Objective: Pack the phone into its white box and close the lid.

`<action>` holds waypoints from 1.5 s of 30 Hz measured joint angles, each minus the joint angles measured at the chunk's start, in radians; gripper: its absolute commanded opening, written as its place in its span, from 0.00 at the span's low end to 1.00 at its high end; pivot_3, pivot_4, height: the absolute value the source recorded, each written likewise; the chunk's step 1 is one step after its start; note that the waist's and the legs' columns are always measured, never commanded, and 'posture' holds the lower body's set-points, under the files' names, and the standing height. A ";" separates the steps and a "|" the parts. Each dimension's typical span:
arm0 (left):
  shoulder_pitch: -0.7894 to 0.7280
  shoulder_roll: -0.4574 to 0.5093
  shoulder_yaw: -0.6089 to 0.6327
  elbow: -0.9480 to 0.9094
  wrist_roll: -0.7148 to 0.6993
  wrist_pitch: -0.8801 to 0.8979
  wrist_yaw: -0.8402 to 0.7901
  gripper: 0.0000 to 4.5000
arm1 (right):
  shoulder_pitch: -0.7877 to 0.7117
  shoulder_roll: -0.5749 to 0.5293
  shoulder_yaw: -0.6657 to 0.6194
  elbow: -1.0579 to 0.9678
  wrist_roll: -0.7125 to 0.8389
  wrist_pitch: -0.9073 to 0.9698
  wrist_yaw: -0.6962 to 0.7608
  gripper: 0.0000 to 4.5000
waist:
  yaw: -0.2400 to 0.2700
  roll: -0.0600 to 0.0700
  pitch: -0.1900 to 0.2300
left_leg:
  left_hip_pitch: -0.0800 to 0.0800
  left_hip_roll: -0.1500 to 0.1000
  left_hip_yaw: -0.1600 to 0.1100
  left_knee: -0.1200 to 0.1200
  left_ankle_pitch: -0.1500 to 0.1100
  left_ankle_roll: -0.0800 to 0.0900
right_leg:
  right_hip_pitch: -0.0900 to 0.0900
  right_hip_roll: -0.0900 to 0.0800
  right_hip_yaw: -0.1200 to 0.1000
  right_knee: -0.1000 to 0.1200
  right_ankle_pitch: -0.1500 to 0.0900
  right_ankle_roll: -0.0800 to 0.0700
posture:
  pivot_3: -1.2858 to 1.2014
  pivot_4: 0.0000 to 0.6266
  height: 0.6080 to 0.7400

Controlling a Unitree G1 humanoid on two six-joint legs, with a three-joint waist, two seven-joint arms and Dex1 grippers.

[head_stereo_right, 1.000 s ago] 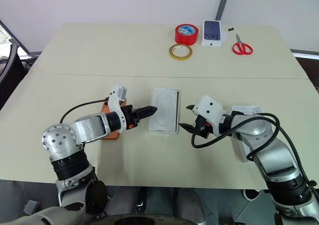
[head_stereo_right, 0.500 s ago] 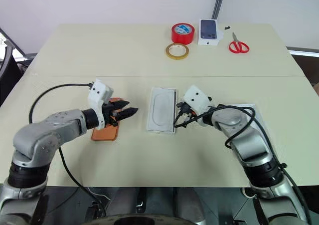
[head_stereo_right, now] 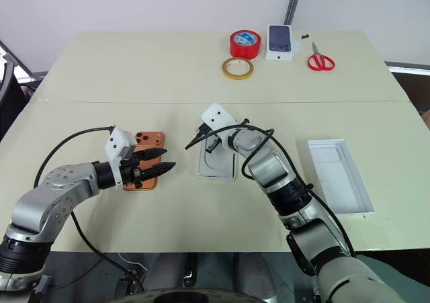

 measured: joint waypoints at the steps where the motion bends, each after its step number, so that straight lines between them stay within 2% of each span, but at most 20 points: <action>1: 0.007 0.000 0.001 -0.001 0.000 0.000 -0.001 0.60 | 0.000 -0.001 0.000 0.000 -0.006 0.001 0.000 0.00 | -0.001 0.000 0.000 | 0.000 0.000 0.000 0.000 0.000 0.000 | 0.000 0.000 0.000 0.000 0.000 0.000 | 0.52 0.24 1.00; 16: 0.027 -0.008 0.001 -0.019 0.002 0.000 -0.005 0.60 | 0.035 -0.090 0.017 -0.085 -0.068 0.083 0.043 0.00 | -0.001 0.000 0.000 | 0.000 0.000 0.000 0.000 -0.001 0.001 | 0.000 0.000 0.000 0.000 0.000 0.000 | 0.52 0.24 1.00; 22: 0.008 -0.046 0.025 -0.009 -0.021 0.034 0.038 0.60 | 0.051 -0.085 0.013 -0.161 -0.051 0.030 0.081 0.00 | -0.001 0.000 0.000 | 0.000 0.000 0.000 0.000 -0.001 0.001 | 0.000 0.000 0.000 0.000 0.000 0.000 | 0.52 0.24 1.00; 25: -0.057 -0.095 0.113 0.048 -0.082 0.133 0.139 0.78 | 0.054 -0.061 0.009 -0.237 -0.006 0.010 0.123 0.00 | -0.001 0.000 0.000 | 0.000 0.001 -0.001 0.000 -0.001 0.001 | 0.000 0.001 0.000 0.001 0.000 0.000 | 0.52 0.24 1.00; 27: -0.101 -0.101 0.182 0.096 -0.107 0.213 0.219 0.99 | 0.053 -0.038 0.012 -0.267 0.019 0.022 0.143 0.00 | -0.004 0.000 0.000 | 0.000 0.001 -0.001 0.000 -0.001 0.001 | 0.000 0.001 0.000 0.001 0.000 0.000 | 0.52 0.24 1.00; 31: -0.146 -0.096 0.265 0.159 -0.118 0.357 0.344 0.99 | 0.044 -0.005 0.055 -0.259 0.028 0.043 0.170 0.00 | -0.004 0.000 0.000 | 0.000 0.001 -0.001 0.000 -0.001 0.001 | 0.000 0.001 0.000 0.001 0.000 0.000 | 0.52 0.24 1.00; 35: -0.203 -0.106 0.319 0.213 -0.164 0.551 0.420 0.99 | 0.002 0.037 0.160 -0.173 0.018 0.042 0.202 0.00 | -0.003 -0.001 0.000 | 0.000 0.001 -0.001 0.001 0.000 0.001 | -0.001 0.001 0.000 0.002 0.000 0.000 | 0.52 0.24 1.00; 40: -0.240 -0.067 0.323 0.197 -0.198 0.710 0.427 0.99 | -0.058 0.075 0.257 -0.038 -0.023 0.016 0.221 0.00 | -0.005 -0.001 -0.001 | 0.000 0.001 -0.001 0.001 0.001 -0.003 | -0.001 0.001 0.000 0.002 0.000 0.000 | 0.52 0.24 1.00; 45: -0.233 -0.071 0.348 0.133 -0.248 0.854 0.412 0.99 | -0.079 0.085 0.278 0.010 -0.046 -0.040 0.247 0.00 | -0.005 -0.001 -0.001 | 0.002 0.001 -0.001 0.001 0.002 -0.004 | 0.000 0.001 0.000 0.002 0.000 0.000 | 0.52 0.24 1.00</action>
